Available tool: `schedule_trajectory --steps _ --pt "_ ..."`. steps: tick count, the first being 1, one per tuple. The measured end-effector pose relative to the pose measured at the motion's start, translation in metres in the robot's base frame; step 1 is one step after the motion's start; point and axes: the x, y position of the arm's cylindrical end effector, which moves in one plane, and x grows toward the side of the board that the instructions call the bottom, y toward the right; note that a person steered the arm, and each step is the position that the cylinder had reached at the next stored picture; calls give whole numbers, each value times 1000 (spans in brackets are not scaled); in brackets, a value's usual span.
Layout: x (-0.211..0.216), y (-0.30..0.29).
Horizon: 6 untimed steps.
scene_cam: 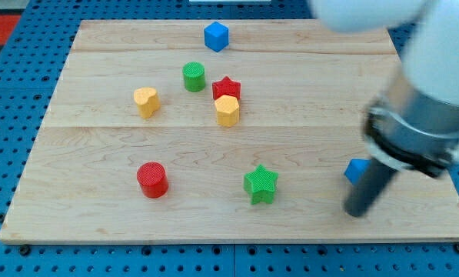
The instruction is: Move the blue triangle top right to the green star
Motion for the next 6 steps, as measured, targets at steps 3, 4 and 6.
schedule_trajectory --steps 3,4,6 --pt "-24 81" --pt "-42 11" --pt "-16 -19"
